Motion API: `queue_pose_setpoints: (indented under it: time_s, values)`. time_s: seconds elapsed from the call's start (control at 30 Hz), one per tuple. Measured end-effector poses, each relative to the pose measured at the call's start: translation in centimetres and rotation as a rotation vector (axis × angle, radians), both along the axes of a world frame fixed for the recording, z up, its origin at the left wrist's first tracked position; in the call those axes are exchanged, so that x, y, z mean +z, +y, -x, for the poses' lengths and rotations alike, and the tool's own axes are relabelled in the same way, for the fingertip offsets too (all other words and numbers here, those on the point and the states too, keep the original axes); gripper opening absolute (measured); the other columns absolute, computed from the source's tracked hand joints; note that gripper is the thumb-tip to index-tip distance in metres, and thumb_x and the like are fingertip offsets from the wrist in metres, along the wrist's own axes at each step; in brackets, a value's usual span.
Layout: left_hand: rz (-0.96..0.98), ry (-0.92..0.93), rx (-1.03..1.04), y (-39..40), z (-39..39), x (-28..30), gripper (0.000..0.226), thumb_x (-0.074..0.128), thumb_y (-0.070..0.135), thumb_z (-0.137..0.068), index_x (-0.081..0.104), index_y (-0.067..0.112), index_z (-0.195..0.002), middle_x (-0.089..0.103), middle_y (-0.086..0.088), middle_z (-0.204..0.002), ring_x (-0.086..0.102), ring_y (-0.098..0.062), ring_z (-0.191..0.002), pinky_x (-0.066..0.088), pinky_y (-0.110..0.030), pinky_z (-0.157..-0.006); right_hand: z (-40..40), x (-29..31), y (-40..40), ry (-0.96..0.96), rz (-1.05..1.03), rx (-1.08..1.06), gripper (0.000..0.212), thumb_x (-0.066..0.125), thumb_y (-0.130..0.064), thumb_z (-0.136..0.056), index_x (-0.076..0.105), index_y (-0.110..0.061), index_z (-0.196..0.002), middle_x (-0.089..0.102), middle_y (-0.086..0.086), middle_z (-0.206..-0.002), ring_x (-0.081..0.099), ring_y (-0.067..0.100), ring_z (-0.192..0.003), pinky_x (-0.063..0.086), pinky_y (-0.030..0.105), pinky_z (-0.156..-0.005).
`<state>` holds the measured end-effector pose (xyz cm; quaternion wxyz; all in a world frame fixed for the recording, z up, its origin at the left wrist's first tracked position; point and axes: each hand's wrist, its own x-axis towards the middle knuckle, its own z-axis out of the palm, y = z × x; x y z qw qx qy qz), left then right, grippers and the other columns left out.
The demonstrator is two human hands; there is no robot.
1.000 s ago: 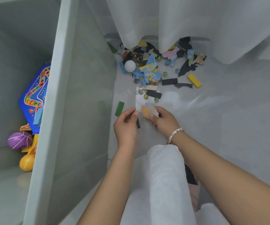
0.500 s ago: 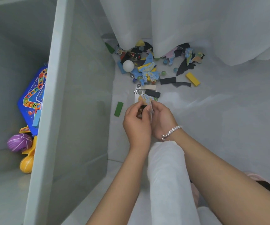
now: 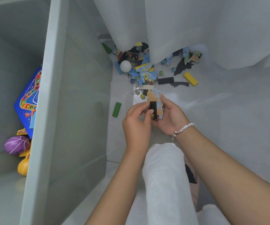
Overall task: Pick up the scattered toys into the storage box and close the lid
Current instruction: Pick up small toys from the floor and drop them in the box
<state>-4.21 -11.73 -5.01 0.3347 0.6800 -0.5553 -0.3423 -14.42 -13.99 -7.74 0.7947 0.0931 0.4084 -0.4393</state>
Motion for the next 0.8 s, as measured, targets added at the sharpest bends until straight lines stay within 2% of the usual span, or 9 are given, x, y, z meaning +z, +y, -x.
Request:
queue_pose_setpoints:
  time_s: [0.1, 0.2, 0.27, 0.4, 0.5, 0.57, 0.63, 0.7, 0.8]
  values:
    - [-0.083, 0.077, 0.087, -0.4, -0.3, -0.6, 0.014, 0.067, 0.008, -0.083, 0.070, 0.018, -0.092, 0.065, 0.005, -0.096, 0.060, -0.002, -0.084, 0.048, -0.013, -0.080, 1.0, -0.3, 0.0, 0.042, -0.009, 0.005, 0.034, 0.040, -0.037, -0.096, 0.057, -0.009, -0.106, 0.067, 0.008, -0.085, 0.064, 0.018, -0.066, 0.057, 0.028, -0.062]
    - [-0.236, 0.070, 0.154, -0.4, -0.7, -2.1, 0.016, 0.067, 0.015, -0.084, 0.068, 0.017, -0.100, 0.066, 0.000, -0.104, 0.057, 0.006, -0.078, 0.043, -0.004, -0.073, 2.1, -0.6, 0.1, 0.193, -0.004, 0.069, 0.037, 0.041, -0.039, -0.096, 0.059, -0.007, -0.103, 0.066, 0.007, -0.090, 0.064, 0.015, -0.068, 0.056, 0.026, -0.062]
    - [-0.293, -0.004, 0.145, -0.2, -1.1, -3.1, 0.024, 0.067, 0.017, -0.085, 0.065, 0.016, -0.108, 0.060, 0.002, -0.107, 0.052, 0.008, -0.076, 0.040, -0.004, -0.072, 2.7, -0.9, 0.4, 0.307, -0.001, 0.077, 0.039, 0.042, -0.038, -0.096, 0.058, -0.005, -0.107, 0.065, 0.007, -0.090, 0.061, 0.016, -0.070, 0.053, 0.027, -0.066]
    - [-0.329, -0.073, 0.045, 0.1, -0.6, -4.3, 0.037, 0.070, 0.018, -0.082, 0.061, 0.016, -0.118, 0.047, 0.004, -0.108, 0.051, -0.001, -0.074, 0.036, -0.005, -0.075, 3.5, -1.4, 0.8, 0.521, -0.004, 0.062, 0.031, 0.046, -0.034, -0.096, 0.057, -0.008, -0.107, 0.061, 0.009, -0.084, 0.055, 0.016, -0.064, 0.051, 0.025, -0.058]
    - [-0.265, -0.116, -0.004, -0.4, 0.1, -4.6, 0.040, 0.069, 0.017, -0.083, 0.058, 0.017, -0.121, 0.045, 0.003, -0.111, 0.054, -0.014, -0.075, 0.039, -0.006, -0.073, 3.5, -1.6, 1.2, 0.565, 0.004, 0.069, 0.026, 0.049, -0.032, -0.094, 0.059, -0.010, -0.102, 0.059, 0.008, -0.080, 0.052, 0.015, -0.059, 0.047, 0.023, -0.052]
    - [-0.229, -0.150, 0.025, -1.2, 0.4, -4.8, 0.039, 0.069, 0.020, -0.083, 0.055, 0.015, -0.119, 0.046, -0.001, -0.117, 0.055, -0.017, -0.081, 0.045, -0.020, -0.079, 3.4, -1.6, 1.4, 0.542, 0.002, 0.054, 0.025, 0.050, -0.032, -0.094, 0.059, -0.009, -0.102, 0.059, 0.009, -0.080, 0.052, 0.015, -0.060, 0.047, 0.023, -0.052]
    - [-0.226, -0.153, 0.035, -2.2, 0.8, -5.0, 0.040, 0.070, 0.024, -0.082, 0.054, 0.014, -0.117, 0.045, -0.002, -0.120, 0.057, -0.020, -0.089, 0.046, -0.028, -0.082, 3.2, -1.6, 1.5, 0.546, 0.008, 0.054, 0.021, 0.049, -0.030, -0.095, 0.059, -0.012, -0.096, 0.059, 0.008, -0.080, 0.052, 0.015, -0.060, 0.047, 0.023, -0.054]
    - [-0.213, -0.166, -0.022, -3.1, 1.1, -5.4, 0.033, 0.070, 0.022, -0.082, 0.060, 0.012, -0.112, 0.049, -0.004, -0.117, 0.059, -0.021, -0.089, 0.047, -0.029, -0.082, 3.0, -1.4, 1.5, 0.551, 0.011, 0.047, 0.019, 0.048, -0.029, -0.095, 0.059, -0.015, -0.092, 0.058, 0.008, -0.080, 0.052, 0.015, -0.060, 0.047, 0.023, -0.054]
    - [-0.185, -0.207, -0.063, -3.8, 1.0, -5.7, 0.012, 0.068, 0.014, -0.082, 0.067, 0.004, -0.090, 0.056, -0.007, -0.101, 0.059, -0.021, -0.083, 0.044, -0.024, -0.079, 2.7, -1.3, 1.3, 0.543, 0.003, 0.039, 0.017, 0.048, -0.028, -0.095, 0.058, -0.016, -0.088, 0.057, 0.008, -0.079, 0.050, 0.015, -0.058, 0.046, 0.023, -0.052]
